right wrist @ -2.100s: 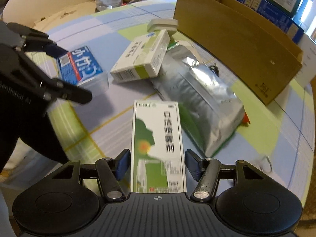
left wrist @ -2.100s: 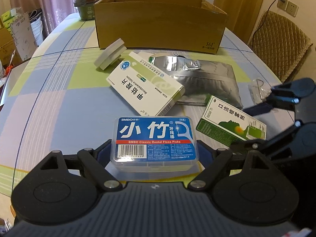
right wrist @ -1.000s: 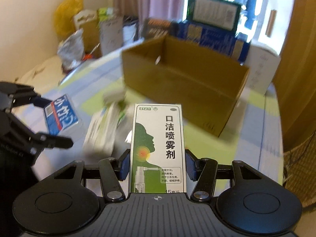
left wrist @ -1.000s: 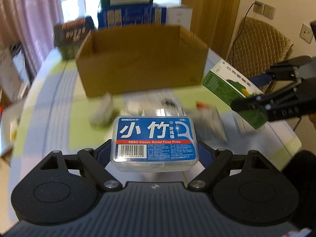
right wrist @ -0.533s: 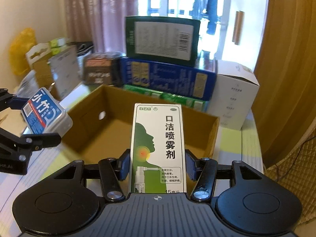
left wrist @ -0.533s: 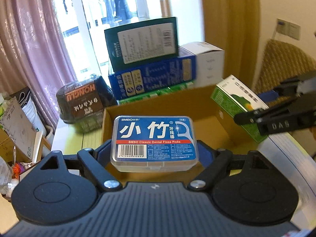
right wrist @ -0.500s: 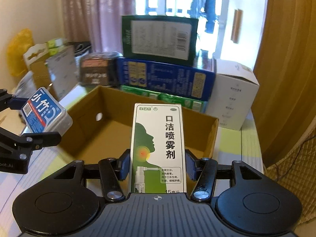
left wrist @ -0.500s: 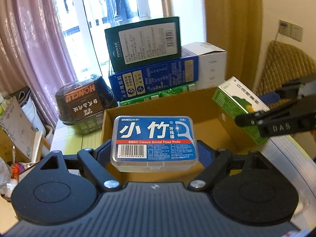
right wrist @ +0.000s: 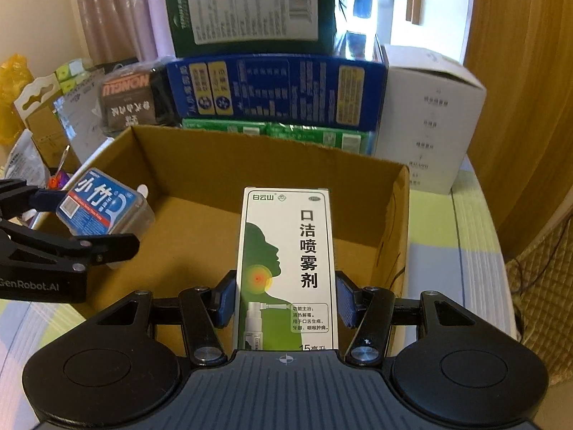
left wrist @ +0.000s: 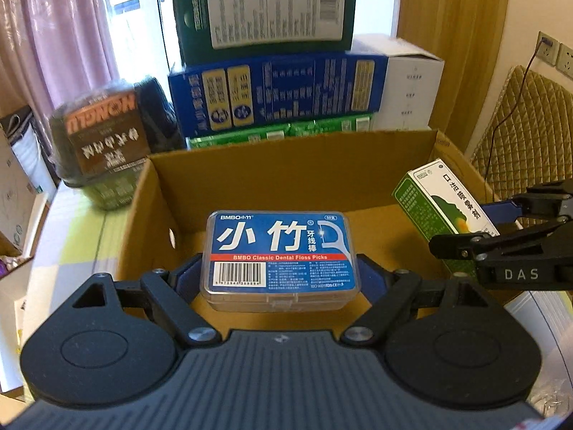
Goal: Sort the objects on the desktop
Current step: 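Carry both boxes over the cardboard box and open both grippers to drop them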
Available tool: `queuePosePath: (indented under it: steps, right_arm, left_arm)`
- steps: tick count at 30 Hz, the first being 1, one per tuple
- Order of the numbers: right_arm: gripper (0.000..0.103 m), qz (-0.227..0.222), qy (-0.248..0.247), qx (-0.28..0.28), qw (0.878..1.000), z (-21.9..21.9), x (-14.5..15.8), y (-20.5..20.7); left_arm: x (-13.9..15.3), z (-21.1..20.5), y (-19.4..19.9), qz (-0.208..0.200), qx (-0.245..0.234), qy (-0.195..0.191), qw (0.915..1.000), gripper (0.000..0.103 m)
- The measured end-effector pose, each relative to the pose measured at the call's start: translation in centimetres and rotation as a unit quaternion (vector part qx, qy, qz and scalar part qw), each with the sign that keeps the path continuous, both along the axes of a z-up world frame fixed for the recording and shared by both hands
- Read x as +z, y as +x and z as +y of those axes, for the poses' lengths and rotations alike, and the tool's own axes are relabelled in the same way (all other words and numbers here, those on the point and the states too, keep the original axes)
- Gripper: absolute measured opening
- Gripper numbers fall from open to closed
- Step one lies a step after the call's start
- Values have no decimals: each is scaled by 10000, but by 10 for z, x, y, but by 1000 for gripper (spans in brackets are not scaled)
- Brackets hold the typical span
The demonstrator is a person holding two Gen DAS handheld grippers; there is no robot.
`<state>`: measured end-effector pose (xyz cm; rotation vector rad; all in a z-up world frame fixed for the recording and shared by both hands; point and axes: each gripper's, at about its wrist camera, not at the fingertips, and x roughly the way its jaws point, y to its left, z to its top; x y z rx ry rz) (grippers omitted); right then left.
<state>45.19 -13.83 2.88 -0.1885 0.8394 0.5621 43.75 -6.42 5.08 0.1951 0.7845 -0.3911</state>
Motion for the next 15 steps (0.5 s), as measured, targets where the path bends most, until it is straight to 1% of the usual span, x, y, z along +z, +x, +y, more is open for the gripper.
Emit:
queuePosePath:
  steps: [1,2,6,9,13,14,15]
  right_arm:
    - [52,13,-10,-16,10000,0,-2,1]
    - [52,29,-17,-30,10000,0,-5,2]
    - [52,73,-12,-36,10000,-2,-10,2]
    - [52,80,0,-46,10000,1,-12,3]
    - [53,196,195,30,9996,3,-11,4]
    - [53,190,285,82,9994,3,-9,3]
    - [59,146,322,113,9993,3,-5,1]
  left_arm:
    - [-3,-1,1,28,4,43,10000,86]
    - [-6,-3,2,58,-14,90,9999,89]
    - [-11,0,3,71,21,24,10000,90]
    - [-5,6,1,-18,61,-47,10000,90]
    - [6,15,-6,-98,104,-117,9998,90]
    - [9,18,-8,-113,111,-143,9998,90]
    - [12,22,-10,-115,119,-174,9997,90]
